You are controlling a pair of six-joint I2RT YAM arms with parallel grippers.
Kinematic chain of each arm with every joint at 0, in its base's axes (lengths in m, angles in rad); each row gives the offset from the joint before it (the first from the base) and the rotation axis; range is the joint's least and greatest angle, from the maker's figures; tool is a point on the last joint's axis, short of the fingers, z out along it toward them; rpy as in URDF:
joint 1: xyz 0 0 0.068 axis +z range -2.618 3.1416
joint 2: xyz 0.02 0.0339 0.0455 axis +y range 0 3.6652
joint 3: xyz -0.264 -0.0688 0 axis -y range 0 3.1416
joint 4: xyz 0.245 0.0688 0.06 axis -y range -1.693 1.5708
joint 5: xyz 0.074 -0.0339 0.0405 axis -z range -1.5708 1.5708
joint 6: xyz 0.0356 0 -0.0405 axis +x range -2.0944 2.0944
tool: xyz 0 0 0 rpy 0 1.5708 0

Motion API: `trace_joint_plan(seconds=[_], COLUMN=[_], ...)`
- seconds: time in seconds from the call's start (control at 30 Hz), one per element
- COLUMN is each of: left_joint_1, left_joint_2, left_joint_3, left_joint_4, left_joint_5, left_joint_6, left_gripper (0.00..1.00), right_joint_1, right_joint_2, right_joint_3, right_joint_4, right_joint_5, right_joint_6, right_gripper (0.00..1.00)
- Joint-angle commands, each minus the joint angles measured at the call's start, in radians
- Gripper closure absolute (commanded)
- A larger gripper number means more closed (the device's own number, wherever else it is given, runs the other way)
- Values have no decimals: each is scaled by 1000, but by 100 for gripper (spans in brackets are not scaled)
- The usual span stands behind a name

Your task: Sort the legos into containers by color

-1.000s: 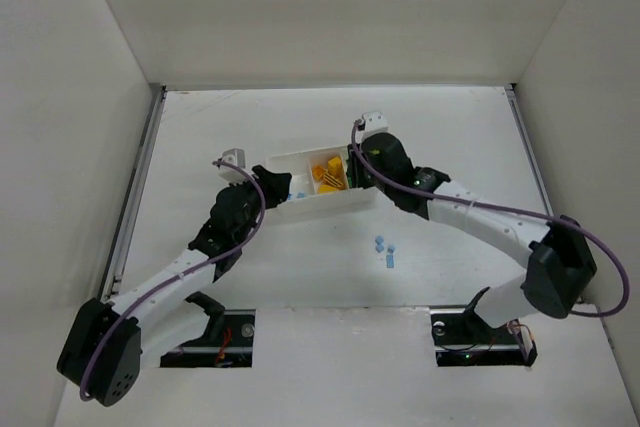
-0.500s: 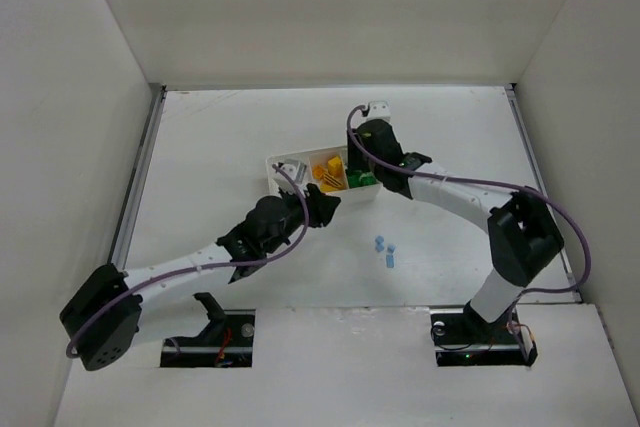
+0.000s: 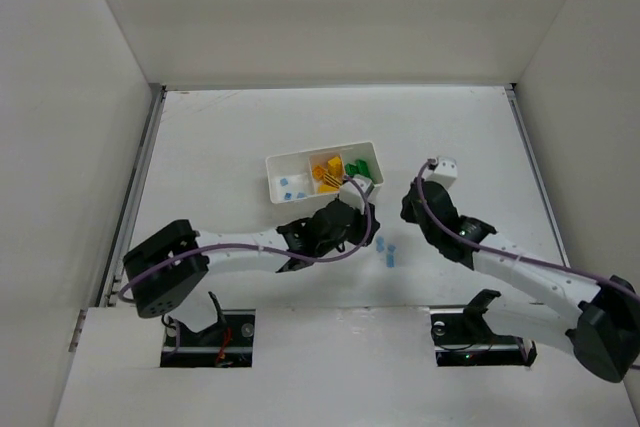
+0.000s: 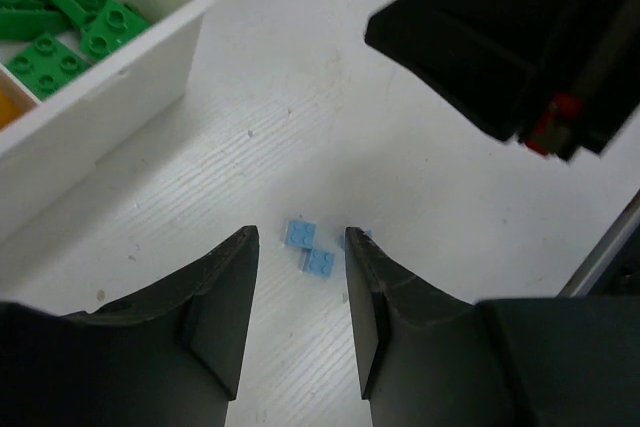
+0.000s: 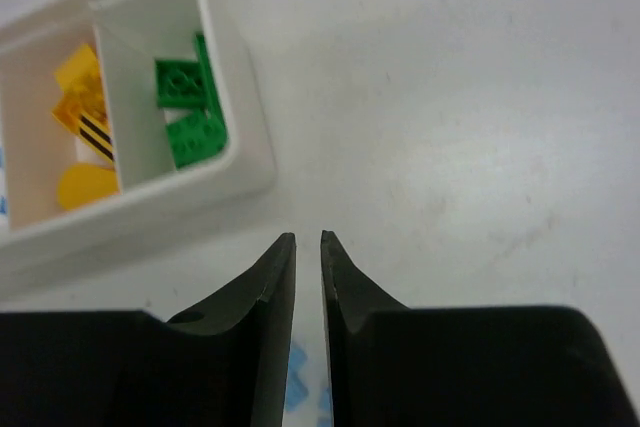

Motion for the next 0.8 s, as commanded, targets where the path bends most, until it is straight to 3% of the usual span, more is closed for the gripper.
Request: trace_joint_plan(seconds=[0.0,0.13,0.27,0.77], left_joint_1=[-47,-81,-90,-85], left_joint_2=[62,133,200,332], left_joint_3=[86,136,162,227], left_joint_4=[-71,-125,-143,-117], left_joint_5=[-73,-121,-142,-132], left_joint_6=[1,-7,-39,-50], left_gripper=[63,65,65,64], right_joint_1=[47,84,126,164], right_joint_2=[-111,-216,-230,-174], right_joint_3=[-104,-190,-201,-221], right_joint_4=[-125,-197,-211,-195], right_joint_5=[45,35,47,64], right_joint_6=[215,326,373,429], right_gripper=[77,73,60,62])
